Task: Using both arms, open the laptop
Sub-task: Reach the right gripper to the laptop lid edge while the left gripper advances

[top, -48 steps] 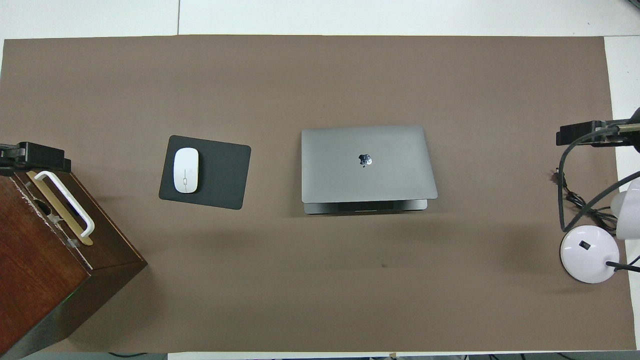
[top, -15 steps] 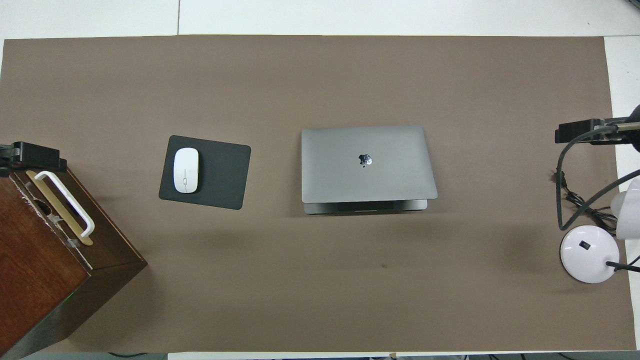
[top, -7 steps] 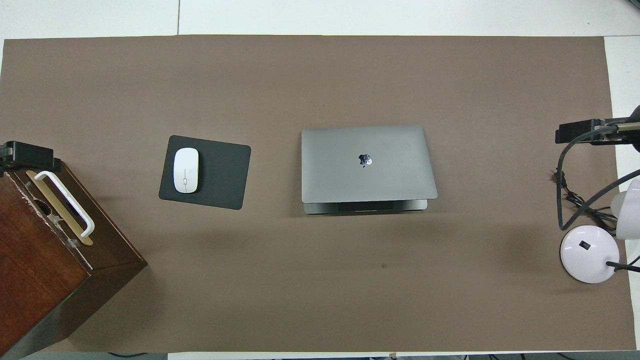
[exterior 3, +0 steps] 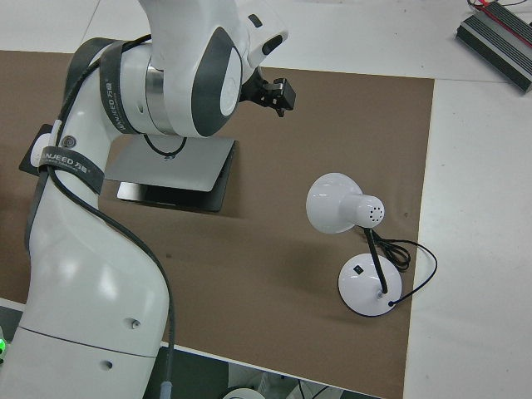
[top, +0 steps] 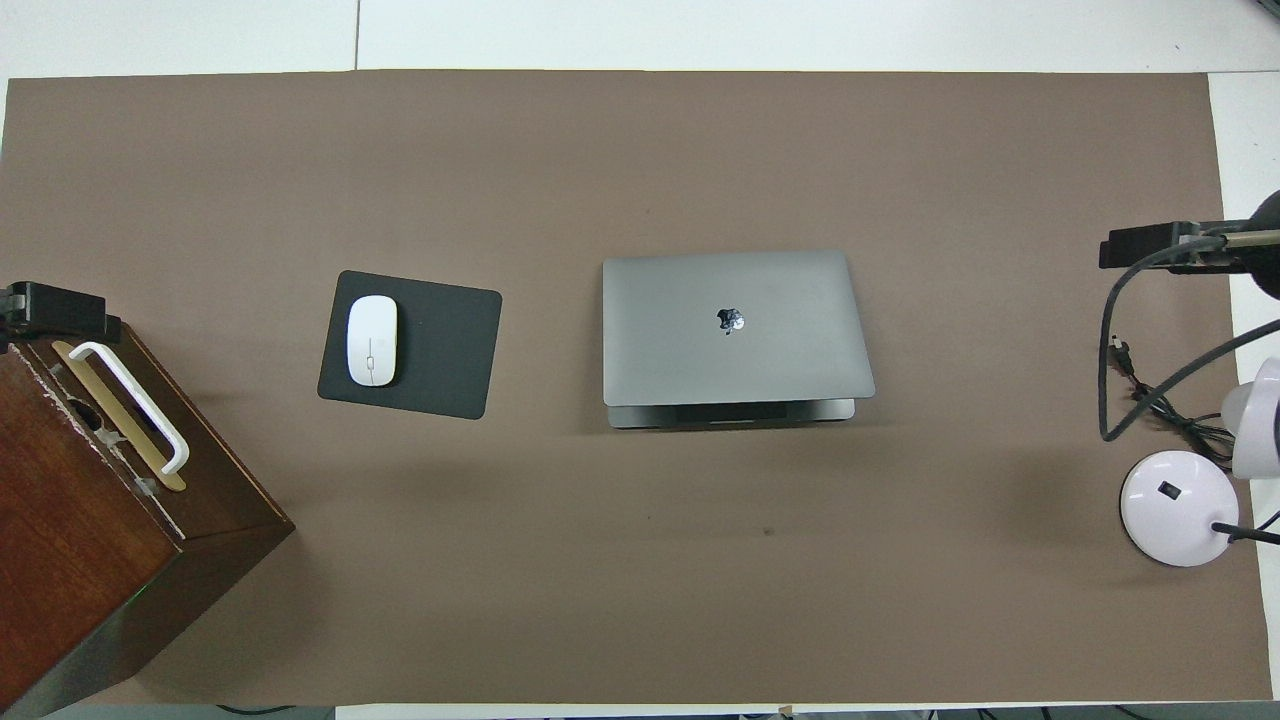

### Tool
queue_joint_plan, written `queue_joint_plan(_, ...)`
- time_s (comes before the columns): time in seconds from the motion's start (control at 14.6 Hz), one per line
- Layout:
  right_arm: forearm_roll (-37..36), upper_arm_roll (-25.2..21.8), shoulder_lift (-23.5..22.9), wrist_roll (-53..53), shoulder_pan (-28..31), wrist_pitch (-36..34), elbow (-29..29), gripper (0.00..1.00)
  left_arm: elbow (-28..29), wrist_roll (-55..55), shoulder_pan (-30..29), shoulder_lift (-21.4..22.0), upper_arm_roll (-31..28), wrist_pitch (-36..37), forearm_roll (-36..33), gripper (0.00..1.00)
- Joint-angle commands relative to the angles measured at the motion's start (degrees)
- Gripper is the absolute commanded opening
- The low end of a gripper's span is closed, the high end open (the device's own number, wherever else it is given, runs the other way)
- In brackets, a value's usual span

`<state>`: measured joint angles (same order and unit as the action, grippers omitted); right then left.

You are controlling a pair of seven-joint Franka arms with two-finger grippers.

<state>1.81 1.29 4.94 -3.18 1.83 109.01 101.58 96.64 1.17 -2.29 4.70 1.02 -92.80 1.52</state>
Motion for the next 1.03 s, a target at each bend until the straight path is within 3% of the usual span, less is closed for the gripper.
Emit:
queue_joint_plan(0.0, 2.8, 0.4, 4.3, -1.5, 0.2, 8.3, 10.9, 1.0, -0.5, -1.0, -0.2, 0.2, 0.2, -0.5, -0.1, 0.11)
queue_joint_plan(0.07, 3.3, 0.4, 6.1, -1.5, 0.3, 10.8, 15.0, 1.0, -0.5, -1.0, -0.2, 0.2, 0.2, -0.7, -0.1, 0.0)
queue_joint_plan(0.27, 4.0, 0.3, 12.3, 1.3, 0.4, 23.6, 32.3, 1.0, -0.6, -1.0, -0.3, 0.2, 0.2, -0.6, 0.0, 0.0)
queue_joint_plan(0.48, 4.1, 0.3, 12.9, 2.0, 0.3, 33.6, 42.5, 1.0, -0.5, -1.3, -0.5, 0.2, 0.3, -0.7, 0.1, 0.0)
queue_joint_plan(0.62, 5.8, 0.6, 12.7, 1.3, -1.0, 47.3, 50.8, 1.0, 0.0, -1.3, -0.4, 0.4, 0.4, -0.8, 0.2, 0.0)
queue_joint_plan(0.68, 8.3, 0.5, 12.1, 1.2, -4.4, 54.7, 54.1, 1.0, 0.7, -1.3, 0.0, 0.7, 0.4, -1.3, 0.2, 0.0)
queue_joint_plan(0.75, 11.6, 0.5, 11.6, 0.1, -7.1, 59.2, 56.2, 1.0, 2.0, -1.2, 0.3, 1.1, 0.4, -2.5, 0.2, 0.0)
queue_joint_plan(0.96, 25.9, 0.5, 11.5, -7.2, -16.7, 62.1, 56.7, 1.0, 7.6, -1.1, 0.9, 3.6, 0.5, -6.9, 0.2, 0.0)
